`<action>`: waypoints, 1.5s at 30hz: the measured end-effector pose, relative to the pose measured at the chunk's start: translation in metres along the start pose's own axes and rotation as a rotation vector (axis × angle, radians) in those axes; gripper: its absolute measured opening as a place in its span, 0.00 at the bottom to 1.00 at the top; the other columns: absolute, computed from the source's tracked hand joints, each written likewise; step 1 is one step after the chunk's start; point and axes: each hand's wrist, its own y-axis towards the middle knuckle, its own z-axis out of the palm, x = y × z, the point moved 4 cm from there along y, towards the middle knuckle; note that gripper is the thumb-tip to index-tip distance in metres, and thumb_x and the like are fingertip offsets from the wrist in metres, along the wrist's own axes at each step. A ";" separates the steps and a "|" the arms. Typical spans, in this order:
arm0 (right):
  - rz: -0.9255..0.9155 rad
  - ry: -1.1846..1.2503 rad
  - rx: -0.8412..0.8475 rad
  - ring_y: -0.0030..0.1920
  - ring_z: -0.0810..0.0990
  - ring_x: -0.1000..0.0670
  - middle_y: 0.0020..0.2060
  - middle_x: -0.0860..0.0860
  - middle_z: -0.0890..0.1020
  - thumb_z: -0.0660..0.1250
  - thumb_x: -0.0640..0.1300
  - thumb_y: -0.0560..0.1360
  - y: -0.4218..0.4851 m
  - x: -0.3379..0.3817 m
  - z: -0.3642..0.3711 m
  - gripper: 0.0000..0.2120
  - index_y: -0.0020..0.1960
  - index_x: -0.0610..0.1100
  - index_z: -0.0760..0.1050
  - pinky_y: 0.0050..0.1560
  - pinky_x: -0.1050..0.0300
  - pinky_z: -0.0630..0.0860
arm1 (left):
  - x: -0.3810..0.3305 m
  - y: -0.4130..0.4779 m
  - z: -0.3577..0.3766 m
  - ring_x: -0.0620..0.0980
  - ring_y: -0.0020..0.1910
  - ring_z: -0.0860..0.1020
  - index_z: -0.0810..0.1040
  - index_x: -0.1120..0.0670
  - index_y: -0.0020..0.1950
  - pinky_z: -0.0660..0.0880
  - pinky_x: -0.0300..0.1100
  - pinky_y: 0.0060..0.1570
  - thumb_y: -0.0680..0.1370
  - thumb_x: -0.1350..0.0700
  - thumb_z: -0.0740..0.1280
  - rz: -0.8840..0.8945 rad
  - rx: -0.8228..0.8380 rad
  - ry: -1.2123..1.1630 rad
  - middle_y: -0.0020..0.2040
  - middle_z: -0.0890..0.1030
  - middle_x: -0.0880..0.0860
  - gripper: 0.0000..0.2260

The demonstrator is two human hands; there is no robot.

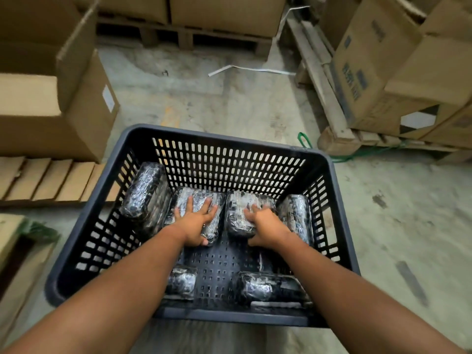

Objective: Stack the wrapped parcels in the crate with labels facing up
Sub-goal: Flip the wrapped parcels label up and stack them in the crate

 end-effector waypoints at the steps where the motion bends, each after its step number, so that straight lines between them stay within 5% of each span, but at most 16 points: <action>1: -0.011 0.035 -0.031 0.76 0.68 0.38 0.78 0.41 0.68 0.79 0.38 0.70 -0.003 0.000 -0.010 0.43 0.81 0.45 0.62 0.75 0.47 0.67 | -0.001 -0.001 -0.002 0.62 0.71 0.25 0.35 0.39 0.77 0.27 0.67 0.62 0.75 0.56 0.73 0.000 0.004 -0.020 0.78 0.31 0.46 0.50; 3: -0.013 0.089 -0.091 0.62 0.82 0.46 0.66 0.44 0.82 0.80 0.38 0.68 -0.009 -0.001 -0.030 0.40 0.77 0.44 0.70 0.66 0.54 0.77 | -0.003 -0.002 -0.007 0.63 0.73 0.29 0.34 0.38 0.76 0.30 0.71 0.65 0.73 0.56 0.75 -0.007 -0.010 -0.090 0.80 0.36 0.47 0.53; 5: -0.022 0.102 -0.141 0.57 0.83 0.50 0.60 0.48 0.85 0.81 0.42 0.66 -0.016 -0.003 -0.047 0.38 0.74 0.45 0.74 0.60 0.57 0.79 | -0.009 -0.004 -0.017 0.63 0.77 0.34 0.32 0.36 0.76 0.36 0.71 0.71 0.70 0.54 0.77 0.006 -0.063 -0.217 0.81 0.44 0.52 0.56; 10: -0.079 0.201 -0.171 0.44 0.82 0.61 0.42 0.58 0.86 0.80 0.45 0.62 -0.032 -0.005 -0.076 0.30 0.65 0.49 0.83 0.43 0.73 0.71 | -0.045 -0.019 -0.062 0.48 0.80 0.52 0.50 0.39 0.81 0.54 0.53 0.78 0.67 0.47 0.80 0.311 -0.326 -0.407 0.81 0.55 0.45 0.51; 13: -0.126 0.347 -0.182 0.36 0.81 0.66 0.33 0.63 0.85 0.80 0.44 0.60 -0.043 -0.007 -0.095 0.27 0.60 0.50 0.86 0.39 0.71 0.73 | -0.071 -0.033 -0.076 0.41 0.71 0.67 0.59 0.41 0.79 0.65 0.42 0.71 0.69 0.48 0.79 0.456 -0.413 -0.385 0.75 0.68 0.43 0.44; 18: -0.217 0.573 -0.223 0.52 0.86 0.58 0.50 0.54 0.89 0.82 0.39 0.62 -0.057 -0.003 -0.124 0.30 0.64 0.46 0.84 0.58 0.59 0.81 | -0.082 -0.049 -0.104 0.40 0.60 0.78 0.70 0.42 0.69 0.76 0.41 0.60 0.74 0.54 0.76 0.544 -0.511 -0.490 0.62 0.79 0.44 0.27; 22: -0.227 0.531 -0.635 0.67 0.78 0.58 0.67 0.51 0.81 0.82 0.60 0.62 -0.077 0.005 -0.132 0.39 0.71 0.51 0.78 0.69 0.55 0.75 | -0.058 -0.058 -0.126 0.41 0.58 0.77 0.69 0.29 0.65 0.81 0.36 0.42 0.74 0.49 0.73 0.424 -0.543 -0.651 0.61 0.75 0.37 0.25; 24: -0.261 0.467 -0.779 0.76 0.66 0.56 0.77 0.48 0.70 0.81 0.60 0.65 -0.086 0.008 -0.121 0.45 0.78 0.53 0.69 0.74 0.58 0.66 | -0.046 -0.058 -0.132 0.45 0.59 0.77 0.70 0.29 0.65 0.82 0.44 0.47 0.75 0.49 0.73 0.381 -0.545 -0.749 0.62 0.76 0.40 0.24; 27: -0.274 0.384 -0.681 0.79 0.50 0.55 0.83 0.51 0.44 0.83 0.59 0.62 -0.086 0.012 -0.095 0.61 0.82 0.65 0.46 0.76 0.57 0.48 | -0.037 -0.057 -0.138 0.52 0.60 0.79 0.73 0.36 0.66 0.80 0.55 0.55 0.76 0.50 0.74 0.375 -0.534 -0.898 0.62 0.80 0.48 0.21; 29: -0.273 0.332 -0.568 0.79 0.45 0.51 0.81 0.54 0.31 0.85 0.59 0.58 -0.083 0.018 -0.077 0.67 0.79 0.71 0.39 0.74 0.49 0.47 | -0.034 -0.059 -0.139 0.56 0.60 0.79 0.74 0.39 0.67 0.82 0.56 0.47 0.76 0.48 0.73 0.346 -0.503 -0.983 0.62 0.80 0.54 0.21; 32: -0.295 0.296 -0.536 0.78 0.43 0.52 0.78 0.53 0.24 0.87 0.59 0.55 -0.079 0.027 -0.067 0.69 0.78 0.74 0.39 0.72 0.56 0.51 | -0.037 -0.061 -0.138 0.54 0.51 0.84 0.74 0.37 0.67 0.81 0.52 0.31 0.73 0.44 0.73 0.293 -0.445 -1.065 0.57 0.82 0.54 0.23; 35: -0.231 0.341 -0.492 0.77 0.46 0.53 0.78 0.53 0.25 0.88 0.54 0.56 -0.075 0.022 -0.072 0.70 0.76 0.78 0.39 0.71 0.60 0.52 | -0.046 -0.057 -0.133 0.52 0.45 0.86 0.74 0.33 0.65 0.82 0.51 0.29 0.78 0.52 0.71 0.319 -0.461 -1.071 0.54 0.83 0.55 0.19; 38: -0.180 0.374 -0.496 0.81 0.49 0.48 0.83 0.47 0.38 0.88 0.54 0.56 -0.072 0.010 -0.080 0.69 0.79 0.73 0.43 0.75 0.57 0.50 | -0.058 -0.050 -0.128 0.47 0.57 0.81 0.70 0.29 0.68 0.83 0.44 0.44 0.77 0.60 0.72 0.383 -0.509 -0.968 0.68 0.75 0.50 0.30; 41: -0.112 0.435 -0.478 0.81 0.53 0.43 0.83 0.43 0.51 0.88 0.57 0.53 -0.067 -0.002 -0.079 0.69 0.82 0.63 0.49 0.78 0.46 0.56 | -0.068 -0.039 -0.118 0.54 0.76 0.64 0.59 0.38 0.79 0.69 0.51 0.70 0.69 0.58 0.80 0.381 -0.464 -0.666 0.79 0.61 0.49 0.46; 45: -0.026 0.424 -0.343 0.79 0.60 0.40 0.80 0.42 0.61 0.88 0.59 0.51 -0.055 -0.008 -0.065 0.71 0.83 0.60 0.49 0.76 0.38 0.63 | -0.072 -0.025 -0.091 0.56 0.80 0.47 0.45 0.43 0.82 0.52 0.51 0.76 0.58 0.49 0.85 0.258 -0.319 -0.363 0.82 0.40 0.56 0.63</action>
